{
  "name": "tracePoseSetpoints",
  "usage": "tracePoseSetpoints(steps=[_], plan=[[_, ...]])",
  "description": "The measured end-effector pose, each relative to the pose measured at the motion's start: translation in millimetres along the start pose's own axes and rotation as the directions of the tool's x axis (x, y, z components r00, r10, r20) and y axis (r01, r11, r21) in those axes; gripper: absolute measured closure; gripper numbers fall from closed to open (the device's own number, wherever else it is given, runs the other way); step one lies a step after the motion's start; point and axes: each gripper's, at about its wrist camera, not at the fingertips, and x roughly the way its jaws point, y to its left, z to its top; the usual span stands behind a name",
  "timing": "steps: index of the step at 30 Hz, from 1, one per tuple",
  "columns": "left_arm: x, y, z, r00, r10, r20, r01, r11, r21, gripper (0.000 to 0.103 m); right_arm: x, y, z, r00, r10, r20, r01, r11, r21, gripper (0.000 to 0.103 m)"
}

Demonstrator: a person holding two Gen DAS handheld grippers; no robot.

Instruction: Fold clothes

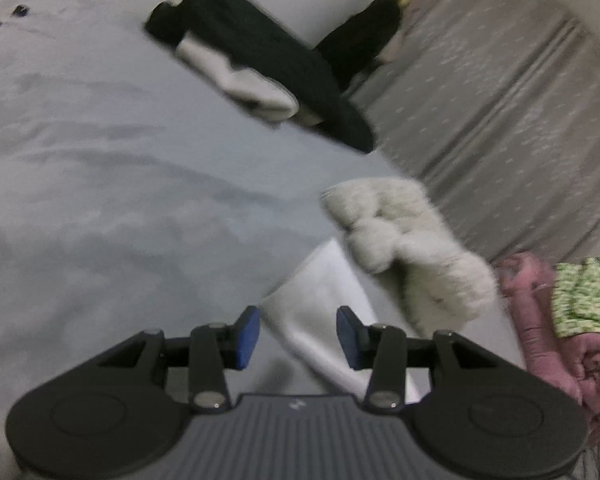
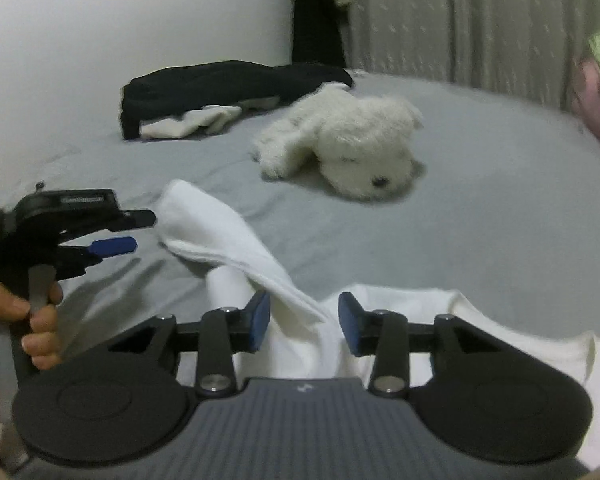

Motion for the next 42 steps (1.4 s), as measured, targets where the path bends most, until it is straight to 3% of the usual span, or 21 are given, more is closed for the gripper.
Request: tracePoseSetpoints(steps=[4,7,9,10,11,14,19,26,28,34,39,42], plan=[[7,5,-3,0.995,-0.068,-0.072,0.063,0.996,-0.061,0.061,13,3,0,0.997,-0.073,-0.024,0.072,0.997,-0.039,0.061],[13,4,-8,0.985,-0.131,-0.114,0.12,0.988,-0.102,0.061,13,-8,-2,0.997,-0.074,-0.022,0.074,0.997,-0.004,0.061],[17,2,-15,0.979,-0.153,-0.134,0.138,0.984,-0.114,0.061,13,-14,-4,0.999,-0.039,-0.018,0.04,0.999,0.037,0.067],[19,1,-18,0.977,-0.162,-0.141,0.146,0.982,-0.119,0.061,14,-16,-5,1.0,-0.006,-0.017,0.007,0.999,0.052,0.084],[20,1,-20,0.975,-0.168,-0.144,0.151,0.981,-0.123,0.061,14,-14,-5,0.999,0.027,-0.024,-0.025,0.998,0.061,0.091],[23,2,-23,0.975,-0.177,-0.136,0.159,0.978,-0.132,0.059,6,-3,-1,0.989,0.147,-0.011,-0.147,0.988,0.043,0.094],[24,11,-20,0.971,-0.211,-0.11,0.187,0.962,-0.199,0.057,-18,21,5,0.94,0.341,0.029,-0.339,0.939,-0.053,0.094],[26,23,-17,0.968,-0.244,-0.066,0.214,0.932,-0.293,0.058,-18,44,0,0.906,0.422,-0.036,-0.421,0.891,-0.17,0.094],[27,27,-16,0.966,-0.252,-0.053,0.223,0.921,-0.32,0.066,-16,49,-2,0.9,0.433,-0.055,-0.435,0.879,-0.197,0.094],[23,21,-14,0.989,-0.144,-0.039,0.133,0.968,-0.214,0.098,-20,60,-13,0.889,0.445,-0.105,-0.457,0.849,-0.264,0.094],[19,15,-12,0.999,-0.045,-0.015,0.044,0.993,-0.107,0.099,-14,59,-15,0.89,0.438,-0.126,-0.456,0.853,-0.254,0.094],[4,13,-4,0.999,-0.024,0.047,0.026,0.998,-0.048,0.099,-10,62,-15,0.889,0.438,-0.134,-0.458,0.854,-0.249,0.093]])
